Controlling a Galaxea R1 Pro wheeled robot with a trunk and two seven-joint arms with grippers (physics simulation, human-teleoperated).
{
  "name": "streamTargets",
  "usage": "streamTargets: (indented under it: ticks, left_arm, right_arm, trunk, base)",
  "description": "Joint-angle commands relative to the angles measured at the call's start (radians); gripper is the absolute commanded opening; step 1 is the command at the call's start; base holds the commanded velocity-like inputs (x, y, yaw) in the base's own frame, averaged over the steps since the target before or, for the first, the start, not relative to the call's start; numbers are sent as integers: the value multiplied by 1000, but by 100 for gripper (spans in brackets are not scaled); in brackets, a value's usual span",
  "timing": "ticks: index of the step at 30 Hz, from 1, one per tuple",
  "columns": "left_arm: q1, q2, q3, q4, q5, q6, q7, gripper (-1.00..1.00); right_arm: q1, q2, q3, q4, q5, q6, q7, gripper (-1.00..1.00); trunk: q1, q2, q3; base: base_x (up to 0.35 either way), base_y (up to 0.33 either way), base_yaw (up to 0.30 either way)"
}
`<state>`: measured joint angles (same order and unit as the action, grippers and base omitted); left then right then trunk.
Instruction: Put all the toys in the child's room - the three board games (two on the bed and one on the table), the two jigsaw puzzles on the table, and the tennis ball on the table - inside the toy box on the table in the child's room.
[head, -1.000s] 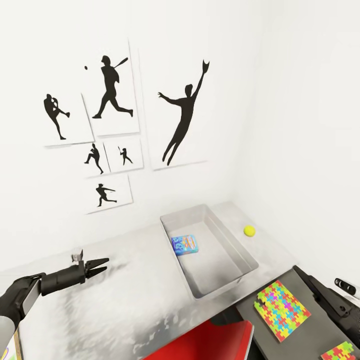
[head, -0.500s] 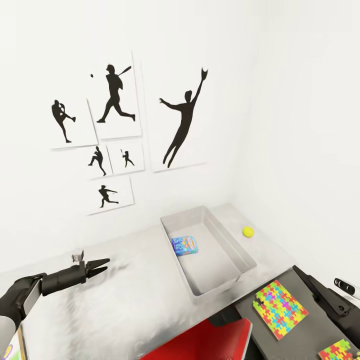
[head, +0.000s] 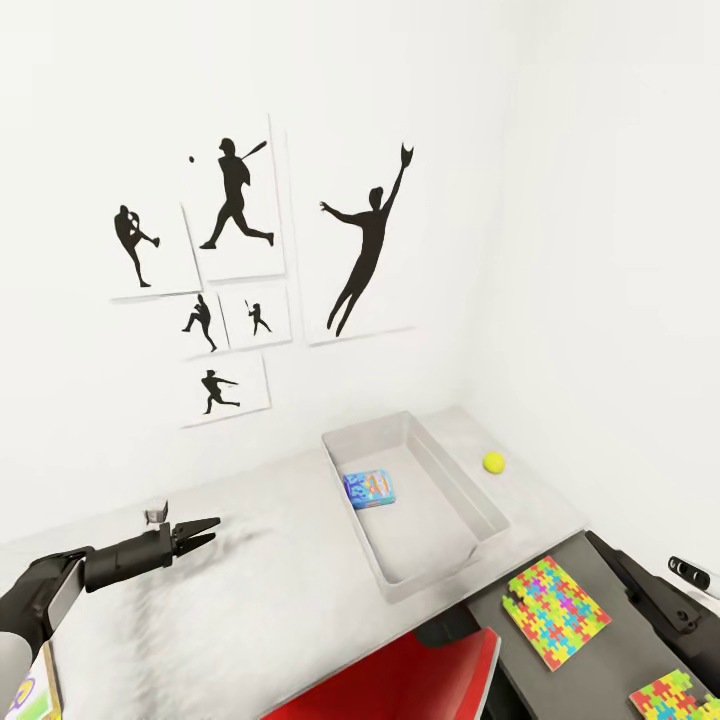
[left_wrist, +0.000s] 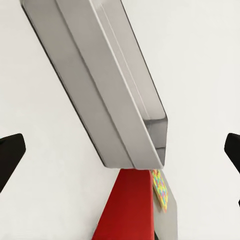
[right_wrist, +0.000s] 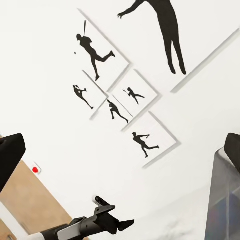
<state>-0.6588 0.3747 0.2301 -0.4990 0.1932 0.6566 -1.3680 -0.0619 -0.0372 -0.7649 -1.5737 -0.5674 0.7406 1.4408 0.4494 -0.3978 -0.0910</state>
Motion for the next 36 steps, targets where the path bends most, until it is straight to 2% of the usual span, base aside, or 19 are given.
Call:
streamTargets:
  ticks: [1, 8, 36]
  left_arm:
    - [-1, 0, 1, 0, 1, 11, -3, 100]
    - [-1, 0, 1, 3, 0, 3, -3, 100]
    - [-1, 0, 2, 4, 0, -3, -4, 100]
  right_arm:
    - [-1, 0, -1, 0, -2, 9, 2, 100]
    - [-1, 0, -1, 0, -2, -19, 3, 100]
    - [-1, 0, 0, 0, -2, -23, 2, 100]
  trunk:
    - [1, -2, -2]
    - [1, -2, -2]
    - [1, -2, 3]
  base:
    - [-6, 0, 0]
    - [-1, 0, 0]
    - [-5, 0, 0]
